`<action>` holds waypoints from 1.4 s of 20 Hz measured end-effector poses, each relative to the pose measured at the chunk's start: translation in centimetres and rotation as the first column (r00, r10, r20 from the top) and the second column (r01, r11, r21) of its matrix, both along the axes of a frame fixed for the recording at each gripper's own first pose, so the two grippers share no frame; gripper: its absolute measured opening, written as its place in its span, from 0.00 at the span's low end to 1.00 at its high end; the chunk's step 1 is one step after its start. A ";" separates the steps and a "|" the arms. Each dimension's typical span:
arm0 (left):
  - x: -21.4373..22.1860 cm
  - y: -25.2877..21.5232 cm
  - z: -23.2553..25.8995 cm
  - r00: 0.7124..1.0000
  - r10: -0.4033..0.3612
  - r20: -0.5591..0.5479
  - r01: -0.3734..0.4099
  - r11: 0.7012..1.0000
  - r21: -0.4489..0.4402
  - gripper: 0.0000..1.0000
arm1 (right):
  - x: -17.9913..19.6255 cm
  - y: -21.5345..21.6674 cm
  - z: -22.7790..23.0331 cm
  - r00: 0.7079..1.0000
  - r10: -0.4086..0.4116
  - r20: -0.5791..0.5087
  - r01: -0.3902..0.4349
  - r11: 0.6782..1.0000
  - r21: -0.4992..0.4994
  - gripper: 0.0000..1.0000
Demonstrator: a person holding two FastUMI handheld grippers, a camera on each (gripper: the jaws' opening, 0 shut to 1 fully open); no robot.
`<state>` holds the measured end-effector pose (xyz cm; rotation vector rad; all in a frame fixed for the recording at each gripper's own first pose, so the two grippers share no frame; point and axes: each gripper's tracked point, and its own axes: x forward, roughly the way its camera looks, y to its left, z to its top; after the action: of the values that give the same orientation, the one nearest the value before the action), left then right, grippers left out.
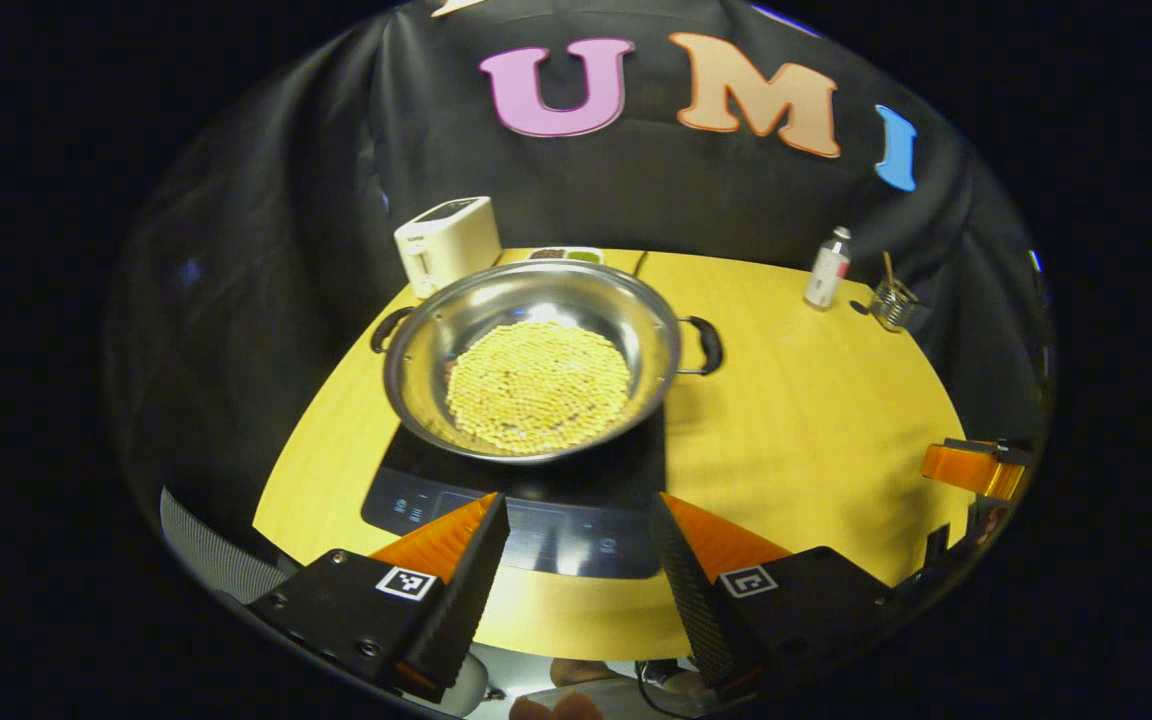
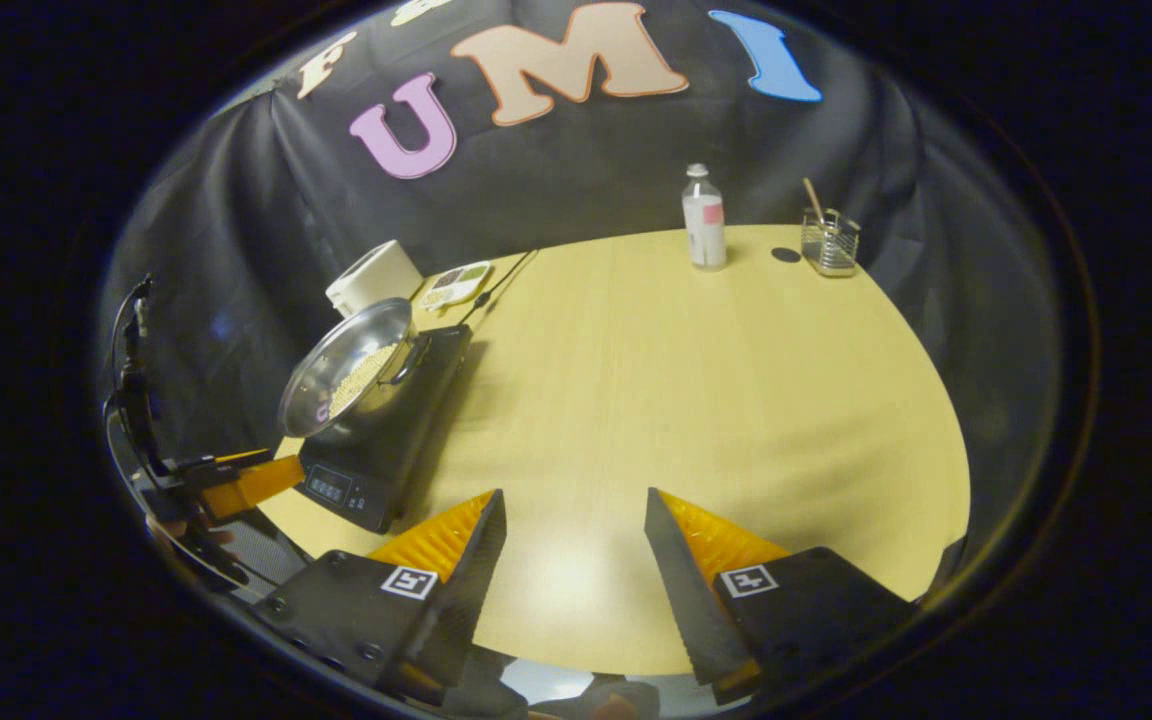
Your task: First push the handle of the pot to place it horizontally, then grasp the pot with both hands and set it on the induction cooktop.
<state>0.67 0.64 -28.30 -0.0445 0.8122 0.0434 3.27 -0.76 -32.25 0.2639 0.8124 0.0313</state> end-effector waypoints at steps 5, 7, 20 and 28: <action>0.1 -5.1 3.1 0.994 -0.087 0.069 0.089 0.996 -0.029 0.88 | -2.7 -2.9 3.6 0.996 -0.003 0.088 0.009 0.998 -0.062 0.84; 0.5 -6.2 5.4 0.987 -0.106 0.119 0.112 0.993 -0.047 0.88 | -3.2 -3.6 6.0 0.990 0.008 0.140 0.008 0.993 -0.117 0.84; -1.7 -3.3 26.6 0.812 -0.096 0.576 0.169 0.983 -0.074 0.88 | -6.5 2.7 28.7 0.864 0.010 0.503 0.085 0.982 -0.166 0.93; -4.9 -1.2 34.4 0.695 -0.072 0.715 0.132 0.991 -0.029 0.82 | -7.3 5.0 35.4 0.768 0.025 0.640 0.133 0.971 -0.198 0.92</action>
<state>-4.20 -0.52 6.07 -0.0836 0.0209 -0.1107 -4.05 4.24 3.10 0.0387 0.1131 -0.0295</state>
